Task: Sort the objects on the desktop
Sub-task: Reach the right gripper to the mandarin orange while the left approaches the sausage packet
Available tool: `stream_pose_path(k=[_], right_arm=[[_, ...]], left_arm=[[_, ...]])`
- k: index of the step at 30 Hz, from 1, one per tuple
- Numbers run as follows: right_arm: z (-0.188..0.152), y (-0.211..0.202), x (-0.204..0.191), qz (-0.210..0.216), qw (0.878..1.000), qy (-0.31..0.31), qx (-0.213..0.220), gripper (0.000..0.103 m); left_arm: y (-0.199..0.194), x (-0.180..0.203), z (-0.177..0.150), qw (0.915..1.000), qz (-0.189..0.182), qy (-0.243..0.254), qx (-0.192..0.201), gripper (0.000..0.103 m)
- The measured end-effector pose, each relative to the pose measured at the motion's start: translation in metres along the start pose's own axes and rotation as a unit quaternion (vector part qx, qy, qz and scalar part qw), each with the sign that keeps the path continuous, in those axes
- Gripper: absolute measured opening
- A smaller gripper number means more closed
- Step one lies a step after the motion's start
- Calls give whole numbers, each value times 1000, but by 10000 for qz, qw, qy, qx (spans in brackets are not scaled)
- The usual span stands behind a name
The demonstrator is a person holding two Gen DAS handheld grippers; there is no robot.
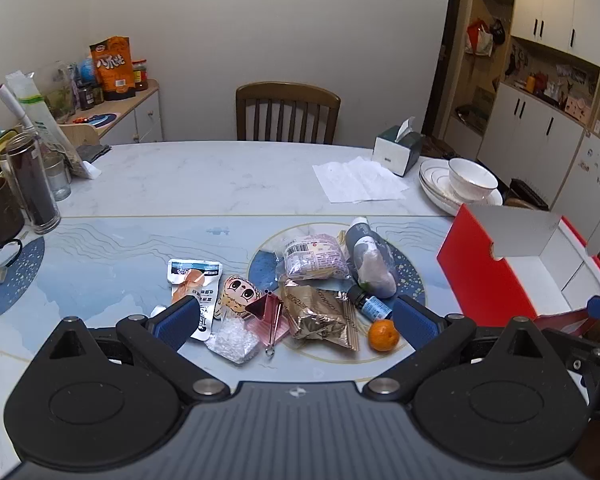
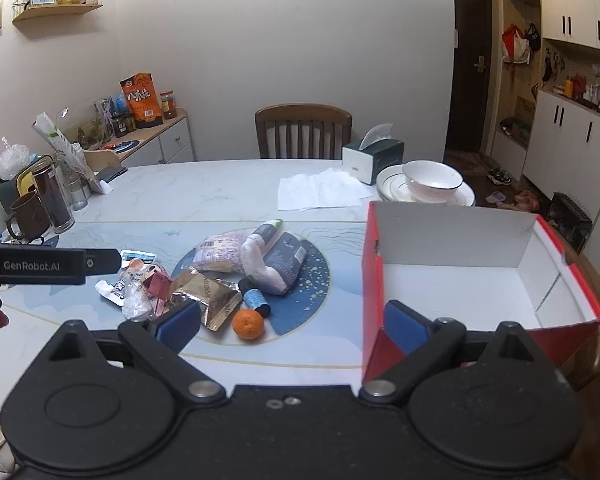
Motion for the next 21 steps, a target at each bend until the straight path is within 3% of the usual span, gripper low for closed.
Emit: stream_pose_path(k=[13, 21], right_arm=[[2, 76, -4, -46, 9990, 158, -415, 97], [-4, 121, -1, -216, 9968, 279, -720, 95]], left_arm=[[77, -21, -16, 9977, -202, 594, -267, 102], [129, -52, -19, 9960, -33, 674, -580, 102]])
Point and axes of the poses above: each gripper's, at about its wrist camera, not at the fingertips, and y roughly the way its jaws point, x to its right, z to its top, the point moved 9 cm from there along y, roughly the way its jaws point, and after that the axes turned 15 degrees about z, right-handed, at the moved point
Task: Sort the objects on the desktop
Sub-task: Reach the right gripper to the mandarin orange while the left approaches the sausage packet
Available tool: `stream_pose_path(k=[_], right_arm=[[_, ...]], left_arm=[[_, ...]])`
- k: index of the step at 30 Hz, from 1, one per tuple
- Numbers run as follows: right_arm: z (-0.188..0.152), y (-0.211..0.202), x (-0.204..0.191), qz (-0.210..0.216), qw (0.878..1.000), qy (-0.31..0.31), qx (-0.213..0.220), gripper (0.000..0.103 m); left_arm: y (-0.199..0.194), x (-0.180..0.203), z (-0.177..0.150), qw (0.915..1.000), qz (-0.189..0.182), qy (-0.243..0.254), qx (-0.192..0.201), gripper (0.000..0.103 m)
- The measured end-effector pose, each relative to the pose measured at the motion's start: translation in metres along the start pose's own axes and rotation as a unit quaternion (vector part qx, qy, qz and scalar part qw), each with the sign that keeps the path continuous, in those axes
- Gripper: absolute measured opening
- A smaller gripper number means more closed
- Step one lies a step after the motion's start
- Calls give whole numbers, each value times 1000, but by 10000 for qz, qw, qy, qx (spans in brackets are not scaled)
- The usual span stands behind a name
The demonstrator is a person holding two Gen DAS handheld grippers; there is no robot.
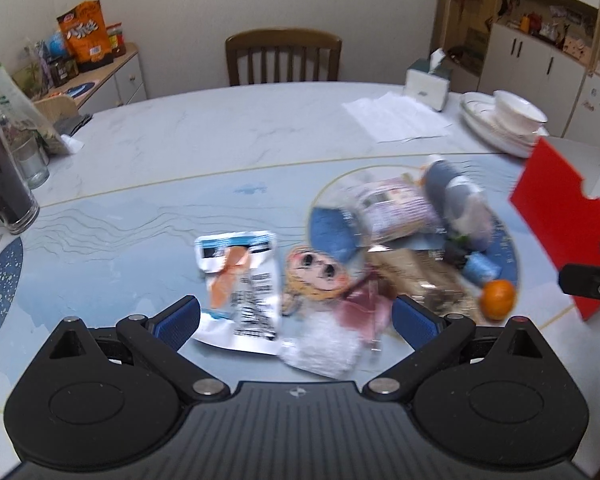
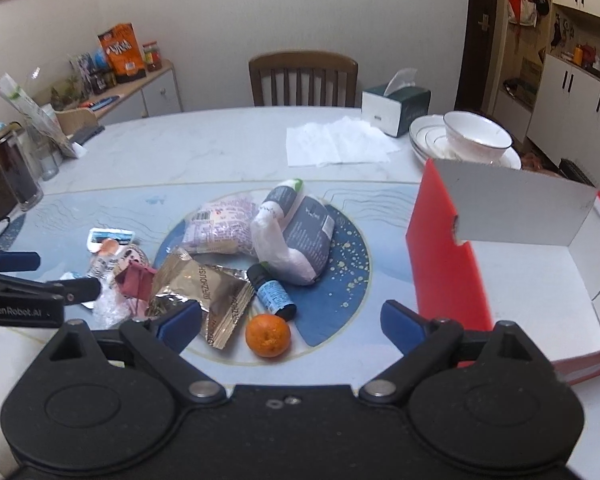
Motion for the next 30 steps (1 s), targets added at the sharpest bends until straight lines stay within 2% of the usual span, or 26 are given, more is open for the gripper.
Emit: stream_pose_path(k=[5, 9, 13, 17, 24, 30], right_arm=[[-2, 20, 3, -112, 9997, 130, -182, 95], [-5, 33, 5, -169, 9992, 177, -304, 94], [-6, 42, 5, -202, 9986, 224, -427, 93], [-4, 48, 4, -221, 9984, 244, -469, 92], [-9, 59, 5, -268, 9972, 277, -645, 91], [-16, 71, 4, -274, 9959, 224, -836, 87]], left_arm=[[31, -21, 6, 9998, 142, 29, -145, 102], [52, -27, 9, 9996, 110, 57, -253, 102], [57, -34, 21, 9993, -212, -119, -298, 102], [66, -47, 35, 9991, -196, -235, -295, 102], [97, -34, 28, 9980, -173, 153, -586, 102], [114, -26, 21, 9966, -194, 297, -748, 102]])
Point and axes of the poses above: each gripper's, at about its wrist camera, not at the fingertips, and y roughly the way its jaws point, x to its right, z to its top, the point moved 9 cm from there along y, roughly the way its jaws point, and after that the axes turned 15 degrees about z, right-handed, at the moved point
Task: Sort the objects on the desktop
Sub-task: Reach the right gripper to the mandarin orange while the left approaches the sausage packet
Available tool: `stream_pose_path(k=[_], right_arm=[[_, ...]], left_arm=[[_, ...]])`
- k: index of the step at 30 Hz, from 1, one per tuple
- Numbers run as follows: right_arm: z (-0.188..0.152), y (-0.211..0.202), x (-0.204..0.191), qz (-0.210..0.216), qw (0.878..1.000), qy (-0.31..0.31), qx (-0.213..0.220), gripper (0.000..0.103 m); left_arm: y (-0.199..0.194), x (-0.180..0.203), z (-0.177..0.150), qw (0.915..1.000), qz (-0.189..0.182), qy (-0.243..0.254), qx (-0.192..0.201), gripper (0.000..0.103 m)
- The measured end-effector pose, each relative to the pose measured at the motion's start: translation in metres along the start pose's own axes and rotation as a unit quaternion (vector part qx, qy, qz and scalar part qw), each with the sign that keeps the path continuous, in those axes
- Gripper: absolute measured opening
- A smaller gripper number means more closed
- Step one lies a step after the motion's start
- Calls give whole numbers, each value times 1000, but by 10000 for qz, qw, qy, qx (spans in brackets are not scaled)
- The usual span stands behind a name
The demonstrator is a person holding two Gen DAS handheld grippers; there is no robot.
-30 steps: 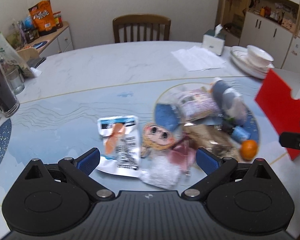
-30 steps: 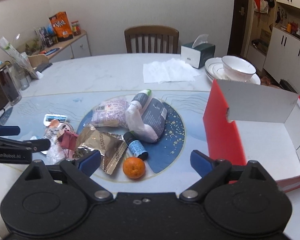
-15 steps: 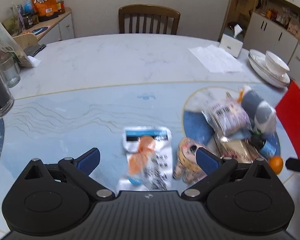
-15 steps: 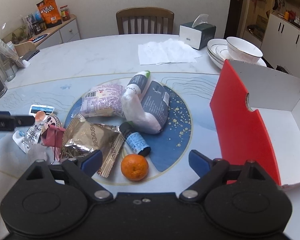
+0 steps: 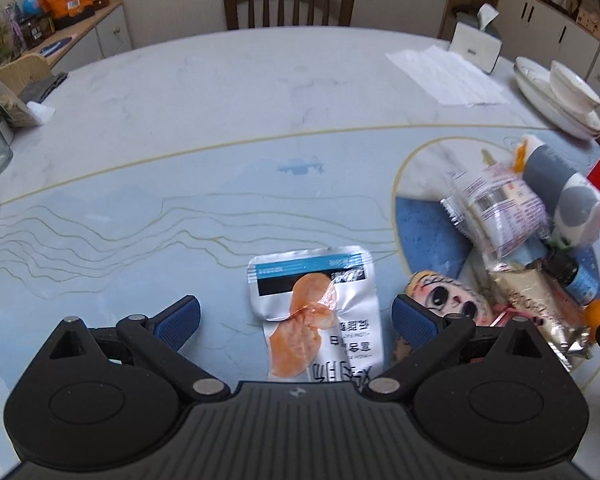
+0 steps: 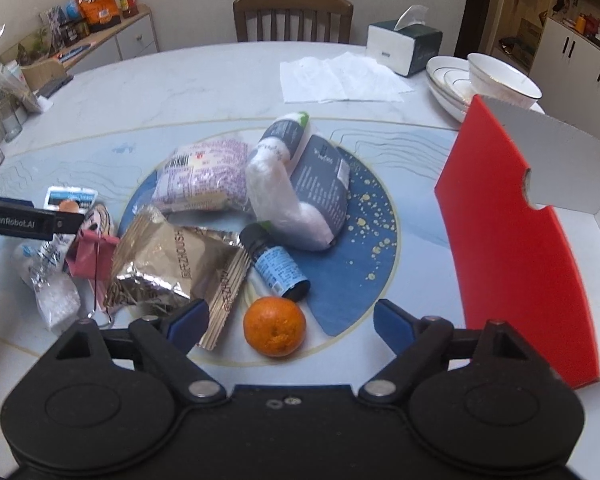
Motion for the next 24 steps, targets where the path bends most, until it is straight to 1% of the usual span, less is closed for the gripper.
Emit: stream_pose_path(k=[2, 4, 7, 9, 11, 15, 16, 17, 22, 24], right_arm=[[-2, 4, 0, -18, 10000, -7, -72, 84], [-3, 7, 0, -21, 9999, 10, -110, 84], [-4, 11, 0, -21, 9999, 1, -164, 78], [-4, 12, -1, -14, 9998, 2, -184, 75], [-3, 13, -2, -10, 9998, -20, -190, 73], [-3, 14, -5, -14, 9998, -65, -211, 67], [-3, 14, -5, -13, 9997, -77, -218, 66], [-3, 14, -6, -16, 9997, -94, -226, 64], [-1, 16, -9, -44, 9995, -185, -265, 52], [-1, 17, -9, -57, 9994, -173, -301, 40]], left_arm=[[5, -1, -3, 10000, -10, 7, -71, 102], [5, -1, -5, 9999, 55, 94, -17, 102], [3, 0, -6, 9998, 89, 167, 45, 100], [0, 0, -6, 9997, 66, 214, 117, 95], [-4, 3, -6, 9994, 28, 273, 192, 87], [-9, 6, -6, 9991, -23, 325, 279, 77], [-9, 7, -6, 9990, -29, 329, 300, 72], [-11, 8, -6, 9989, -42, 342, 330, 67], [-11, 8, -6, 9988, -80, 319, 350, 66], [-12, 7, -6, 9990, -119, 284, 338, 66]])
Point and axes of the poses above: each gripper's, at about its wrist camera, not at the fingertips, and y roughly the way its jaws point, x to its right, z to its top, the point moved 9 cm from there along y, roughly the way its jaws point, and after that the axes turned 15 degrees about z, right-handed, at the moved point
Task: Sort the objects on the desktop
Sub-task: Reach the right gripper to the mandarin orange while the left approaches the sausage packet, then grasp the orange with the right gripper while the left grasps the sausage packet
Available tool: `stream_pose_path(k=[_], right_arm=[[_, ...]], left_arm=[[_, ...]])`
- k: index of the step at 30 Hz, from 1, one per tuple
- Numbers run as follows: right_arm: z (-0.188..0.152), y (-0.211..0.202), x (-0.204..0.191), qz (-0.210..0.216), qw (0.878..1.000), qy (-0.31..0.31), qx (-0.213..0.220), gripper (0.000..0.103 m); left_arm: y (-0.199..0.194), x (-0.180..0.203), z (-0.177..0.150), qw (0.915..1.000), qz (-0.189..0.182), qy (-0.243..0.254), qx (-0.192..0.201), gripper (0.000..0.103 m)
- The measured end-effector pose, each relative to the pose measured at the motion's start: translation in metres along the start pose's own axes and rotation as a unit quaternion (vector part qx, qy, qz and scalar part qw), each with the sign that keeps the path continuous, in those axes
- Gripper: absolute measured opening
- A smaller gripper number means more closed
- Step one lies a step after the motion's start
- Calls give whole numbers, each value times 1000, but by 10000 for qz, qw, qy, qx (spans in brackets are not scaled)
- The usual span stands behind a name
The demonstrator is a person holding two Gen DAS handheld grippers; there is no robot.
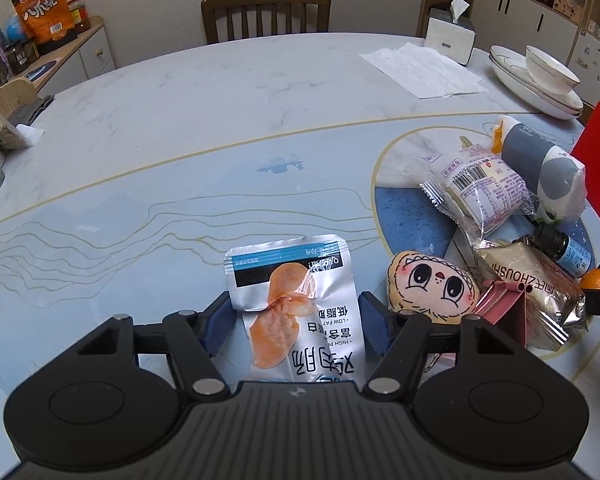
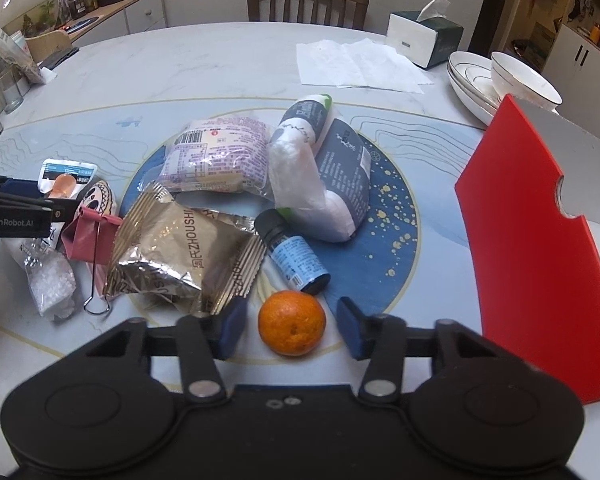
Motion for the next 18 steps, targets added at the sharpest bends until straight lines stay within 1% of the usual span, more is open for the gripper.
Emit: stream_pose_path(k=[1, 3, 12, 18], right_arm=[[-1, 0, 0, 13, 10000, 26, -18, 37], [-2, -1, 0, 12, 10000, 59, -29, 35], [-8, -21, 1, -59, 9999, 102, 63, 35], [-8, -43, 4, -95, 9994, 234, 228, 35]], left_arm=[[0, -1, 0, 10000, -33, -37, -8, 65], [-2, -3, 1, 9999, -94, -108, -12, 64], [-10, -7, -3, 9996, -193, -205, 4, 61], [-25, -15, -5, 9992, -243, -328, 50, 61]])
Point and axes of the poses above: each gripper's, at about its wrist camera, not at the fingertips, and y roughly the way its jaws point, x to its right, z to its top, the point moved 9 cm from there along y, roughly the way its jaws point, and after that the axes turned 15 degrees about z, right-handed, at the moved point
